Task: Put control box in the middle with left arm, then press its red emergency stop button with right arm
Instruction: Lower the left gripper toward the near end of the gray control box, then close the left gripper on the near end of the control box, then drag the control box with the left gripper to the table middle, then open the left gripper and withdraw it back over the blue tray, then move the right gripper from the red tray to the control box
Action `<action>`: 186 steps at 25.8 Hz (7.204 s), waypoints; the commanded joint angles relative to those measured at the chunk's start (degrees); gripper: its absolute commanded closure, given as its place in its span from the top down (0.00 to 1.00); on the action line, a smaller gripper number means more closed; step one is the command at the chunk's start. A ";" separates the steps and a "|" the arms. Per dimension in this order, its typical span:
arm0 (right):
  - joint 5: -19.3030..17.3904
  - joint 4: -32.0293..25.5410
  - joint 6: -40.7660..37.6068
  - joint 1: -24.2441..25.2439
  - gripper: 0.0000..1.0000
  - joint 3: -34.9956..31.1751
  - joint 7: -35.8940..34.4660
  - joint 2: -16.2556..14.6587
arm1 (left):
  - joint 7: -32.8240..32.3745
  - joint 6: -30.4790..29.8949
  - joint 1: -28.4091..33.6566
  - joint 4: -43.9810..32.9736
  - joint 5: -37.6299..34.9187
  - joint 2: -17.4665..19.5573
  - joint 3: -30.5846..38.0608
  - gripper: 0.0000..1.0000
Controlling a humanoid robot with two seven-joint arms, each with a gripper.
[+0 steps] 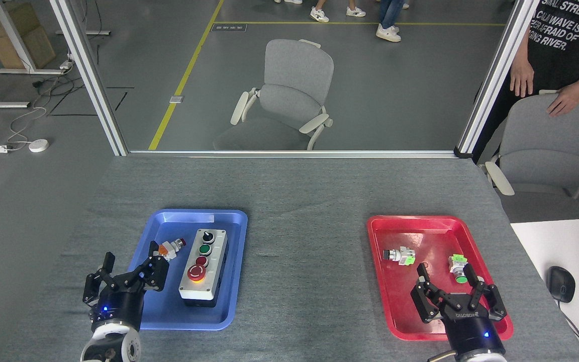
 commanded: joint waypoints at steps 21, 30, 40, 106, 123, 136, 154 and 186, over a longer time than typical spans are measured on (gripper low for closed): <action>0.00 0.00 -1.10 0.06 0.99 0.08 -0.06 0.12 | 2.74 8.12 13.90 -3.28 -24.99 -7.48 -11.83 0.99; 0.00 0.00 -1.01 0.06 0.99 0.00 -0.06 0.29 | -0.87 8.92 6.96 6.03 -24.47 -9.94 -11.48 0.99; 0.00 0.09 -1.28 -0.20 0.99 -0.36 0.11 0.73 | -3.06 9.27 2.47 10.07 -23.94 -9.94 -9.19 0.99; 0.18 0.09 -1.45 -0.11 0.99 -0.27 0.20 1.09 | -3.85 10.41 -8.86 14.21 -15.33 -16.27 -21.94 0.00; 0.44 0.09 -1.45 -0.11 0.99 -0.18 0.20 1.79 | -7.46 12.34 -19.41 30.38 -13.30 -16.53 -41.18 0.00; 0.62 0.26 -1.54 -0.11 0.99 -0.18 0.20 2.49 | -10.53 9.79 -20.55 33.63 -12.69 -16.53 -44.88 0.39; 0.62 0.26 -1.98 -0.11 0.99 -0.18 0.11 2.40 | -12.56 11.90 -11.41 18.34 -12.95 -10.11 -44.26 0.99; 5.89 2.90 -1.63 -2.92 0.00 10.37 3.36 6.36 | -10.71 2.94 1.95 -11.11 -8.65 3.07 -5.33 0.99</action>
